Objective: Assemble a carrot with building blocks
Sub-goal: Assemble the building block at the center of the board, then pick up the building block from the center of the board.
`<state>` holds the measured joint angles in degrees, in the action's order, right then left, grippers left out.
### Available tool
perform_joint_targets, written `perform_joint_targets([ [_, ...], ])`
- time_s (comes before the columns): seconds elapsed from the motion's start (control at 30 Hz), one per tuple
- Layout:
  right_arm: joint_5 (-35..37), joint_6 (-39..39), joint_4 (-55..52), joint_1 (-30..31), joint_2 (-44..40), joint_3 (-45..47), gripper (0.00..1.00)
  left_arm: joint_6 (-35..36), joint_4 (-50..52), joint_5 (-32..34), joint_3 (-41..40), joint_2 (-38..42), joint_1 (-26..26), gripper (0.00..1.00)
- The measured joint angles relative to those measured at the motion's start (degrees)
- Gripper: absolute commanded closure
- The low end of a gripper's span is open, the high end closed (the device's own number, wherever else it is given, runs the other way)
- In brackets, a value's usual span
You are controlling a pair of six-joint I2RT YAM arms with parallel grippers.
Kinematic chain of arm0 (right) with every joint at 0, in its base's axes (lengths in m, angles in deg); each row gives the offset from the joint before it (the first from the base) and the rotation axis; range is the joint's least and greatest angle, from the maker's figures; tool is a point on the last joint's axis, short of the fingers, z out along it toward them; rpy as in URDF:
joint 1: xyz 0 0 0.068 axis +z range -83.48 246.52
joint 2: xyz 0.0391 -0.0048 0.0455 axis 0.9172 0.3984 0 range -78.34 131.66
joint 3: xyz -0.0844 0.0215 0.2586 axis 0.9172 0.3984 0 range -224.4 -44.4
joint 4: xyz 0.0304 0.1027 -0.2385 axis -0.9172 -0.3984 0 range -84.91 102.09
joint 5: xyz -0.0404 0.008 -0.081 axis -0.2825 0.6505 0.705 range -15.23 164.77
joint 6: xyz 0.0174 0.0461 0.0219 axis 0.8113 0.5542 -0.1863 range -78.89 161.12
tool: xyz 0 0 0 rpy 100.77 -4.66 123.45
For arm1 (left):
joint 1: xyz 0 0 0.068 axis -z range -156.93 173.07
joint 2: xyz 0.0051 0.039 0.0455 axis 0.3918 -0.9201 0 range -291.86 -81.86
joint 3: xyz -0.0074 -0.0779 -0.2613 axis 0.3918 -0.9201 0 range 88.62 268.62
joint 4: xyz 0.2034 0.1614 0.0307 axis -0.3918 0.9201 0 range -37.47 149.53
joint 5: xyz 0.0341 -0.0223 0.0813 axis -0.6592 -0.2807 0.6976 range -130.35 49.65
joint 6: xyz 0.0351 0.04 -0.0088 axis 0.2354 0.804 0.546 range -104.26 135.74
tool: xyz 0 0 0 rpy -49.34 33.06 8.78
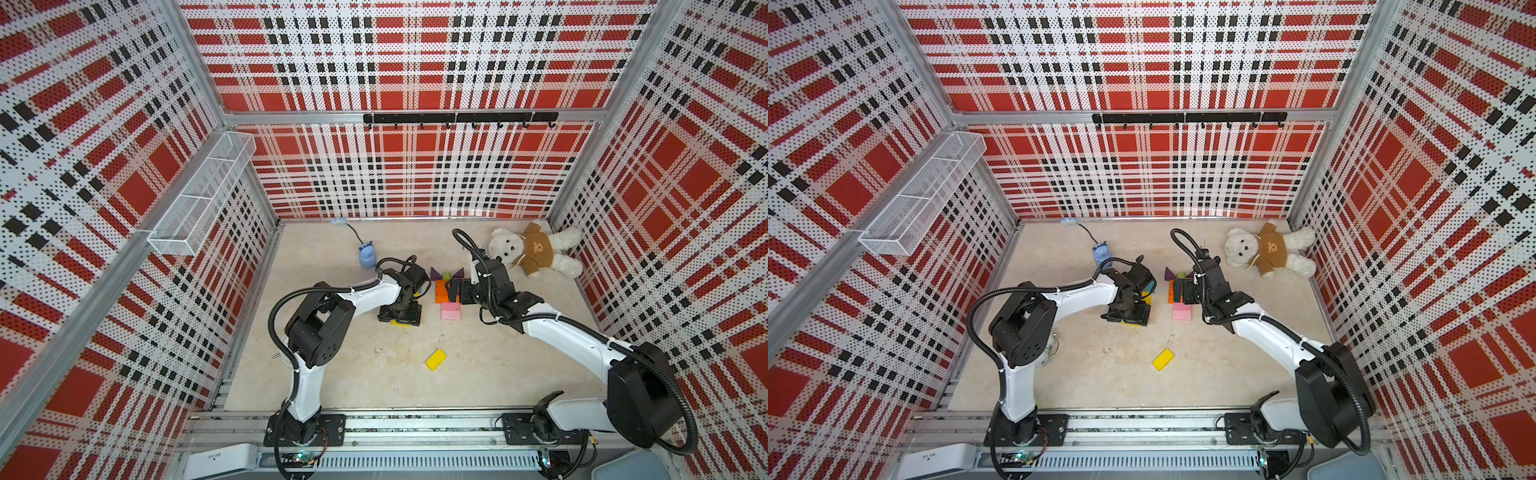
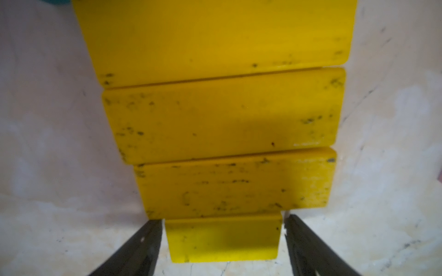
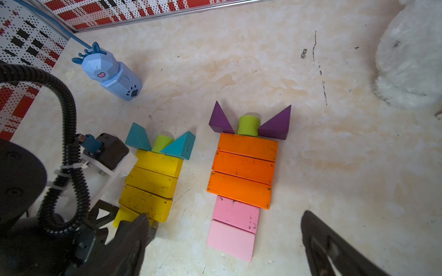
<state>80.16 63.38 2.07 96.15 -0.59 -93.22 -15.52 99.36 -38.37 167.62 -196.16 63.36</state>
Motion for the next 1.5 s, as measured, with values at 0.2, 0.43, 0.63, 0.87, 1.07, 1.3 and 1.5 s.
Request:
perform_joint_targets([
  [0.2, 0.0, -0.02, 0.0, 0.09, 0.0, -0.02, 0.0, -0.02, 0.83, 1.4, -0.33, 0.44, 0.31, 0.07],
  [0.43, 0.07, -0.2, 0.0, 0.28, 0.0, 0.0, 0.0, -0.5, 2.93, 3.15, -1.75, 5.77, 1.18, 0.07],
  [0.63, 0.02, -0.37, 0.02, 0.31, 0.0, 0.0, 0.01, -2.95, 3.93, 5.99, -2.67, 18.6, 4.31, 0.07],
  [0.87, -2.99, -2.23, -2.29, 0.59, 2.8, -2.43, 0.1, -6.56, -1.6, 5.07, -16.04, 38.45, 0.59, 0.07],
  [1.07, -3.37, -6.01, -14.86, 7.13, 6.99, -12.0, 0.14, -6.8, -5.81, -1.38, -18.71, 46.01, -12.96, 0.01],
  [1.3, -4.48, -7.89, -29.29, 18.18, 7.58, -10.88, 0.05, -7.13, -16.06, -14.78, -8.44, 40.39, -24.63, 0.01],
  [1.5, -4.94, -7.72, -33.59, 24.15, 12.92, -8.61, 0.05, -8.94, -23.82, -22.6, -12.83, 39.47, -28.39, 0.01],
])
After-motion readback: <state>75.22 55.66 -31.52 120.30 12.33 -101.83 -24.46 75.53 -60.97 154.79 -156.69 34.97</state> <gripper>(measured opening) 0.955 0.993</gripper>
